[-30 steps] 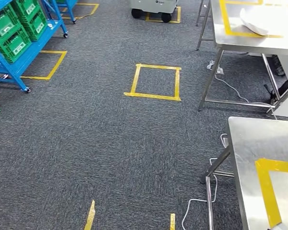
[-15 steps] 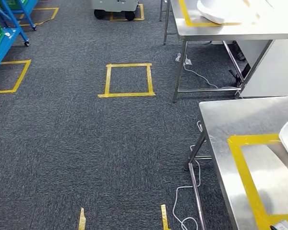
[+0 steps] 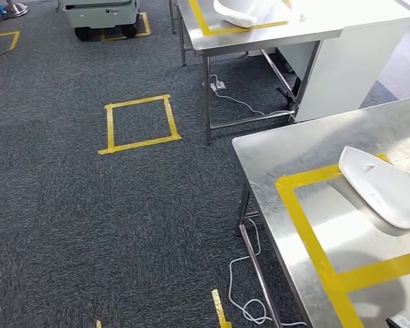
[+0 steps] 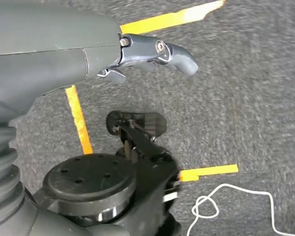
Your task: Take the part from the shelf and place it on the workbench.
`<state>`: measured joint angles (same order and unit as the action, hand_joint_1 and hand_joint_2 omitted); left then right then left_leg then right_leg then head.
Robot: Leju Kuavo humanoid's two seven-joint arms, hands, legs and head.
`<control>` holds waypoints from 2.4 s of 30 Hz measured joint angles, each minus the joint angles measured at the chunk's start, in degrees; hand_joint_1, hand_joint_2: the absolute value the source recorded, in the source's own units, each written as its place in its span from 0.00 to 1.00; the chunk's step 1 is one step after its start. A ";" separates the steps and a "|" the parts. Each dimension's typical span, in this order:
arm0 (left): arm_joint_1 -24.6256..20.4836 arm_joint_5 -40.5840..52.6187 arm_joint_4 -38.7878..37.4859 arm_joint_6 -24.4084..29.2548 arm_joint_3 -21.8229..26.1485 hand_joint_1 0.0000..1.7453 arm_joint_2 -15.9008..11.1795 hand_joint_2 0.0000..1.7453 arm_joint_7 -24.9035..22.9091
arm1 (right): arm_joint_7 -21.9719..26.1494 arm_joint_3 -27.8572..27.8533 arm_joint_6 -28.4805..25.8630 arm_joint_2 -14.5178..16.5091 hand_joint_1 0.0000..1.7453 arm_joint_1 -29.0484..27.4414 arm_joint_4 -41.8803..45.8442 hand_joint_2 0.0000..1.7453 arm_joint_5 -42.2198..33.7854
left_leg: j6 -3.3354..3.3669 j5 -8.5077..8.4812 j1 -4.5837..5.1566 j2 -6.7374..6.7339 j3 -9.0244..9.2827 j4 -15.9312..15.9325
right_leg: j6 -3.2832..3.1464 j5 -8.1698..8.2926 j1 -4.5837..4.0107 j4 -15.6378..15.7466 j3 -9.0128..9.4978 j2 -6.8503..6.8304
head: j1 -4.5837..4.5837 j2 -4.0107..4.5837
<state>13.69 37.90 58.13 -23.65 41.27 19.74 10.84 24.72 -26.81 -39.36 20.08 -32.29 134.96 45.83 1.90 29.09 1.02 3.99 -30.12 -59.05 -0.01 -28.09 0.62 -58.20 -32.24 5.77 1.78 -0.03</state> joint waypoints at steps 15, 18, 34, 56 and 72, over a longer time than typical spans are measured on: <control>0.12 -1.55 1.38 0.36 -0.15 0.00 0.31 1.00 -1.19 | -0.96 -0.01 0.08 0.09 1.00 -0.33 -0.81 1.00 0.07 | -1.23 -0.07 -0.72 -9.45 1.40 3.24 | 3.60 -1.49 1.15 -0.45 0.91 -9.20 | 0.31 0.00; 0.06 -1.80 1.91 0.55 -0.41 0.00 0.26 1.00 -1.29 | -1.67 -0.13 0.74 0.09 1.00 -0.34 -0.93 1.00 0.61 | -2.11 0.24 -0.70 -10.61 1.78 2.88 | 1.71 -1.45 0.73 0.51 1.25 -8.35 | 0.13 0.00; 1.11 -3.23 4.16 1.46 -1.36 0.00 0.30 1.00 -3.20 | -3.77 -3.38 11.39 0.13 1.00 1.54 -2.52 1.00 2.26 | -0.23 -0.72 -0.62 -0.36 0.13 2.44 | 1.12 -0.40 0.35 0.61 -0.01 1.97 | -0.10 0.00; 0.66 -1.73 4.67 1.91 -2.28 0.00 0.26 1.00 -4.40 | -13.37 -5.79 21.32 -9.10 1.00 7.89 -8.24 1.00 12.08 | -2.41 8.01 -0.96 -4.47 -5.70 -13.79 | -0.18 -0.46 0.44 1.38 1.36 -3.95 | 0.16 0.00; -1.22 2.23 3.48 2.41 -2.28 0.00 -0.08 1.00 -3.54 | -27.23 4.15 25.72 -28.79 1.00 10.29 -17.59 1.00 14.94 | 0.42 -0.85 -1.00 -6.55 0.66 3.65 | 3.47 -6.01 0.55 -13.71 -7.62 -5.68 | 0.88 0.00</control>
<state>12.46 40.13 61.60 -21.24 38.99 19.66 7.31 -2.51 -22.66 -13.64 -8.71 -22.00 117.36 60.77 2.33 28.24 0.02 -2.56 -29.46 -55.40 3.46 -34.10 1.17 -71.91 -39.86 0.09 2.66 -0.03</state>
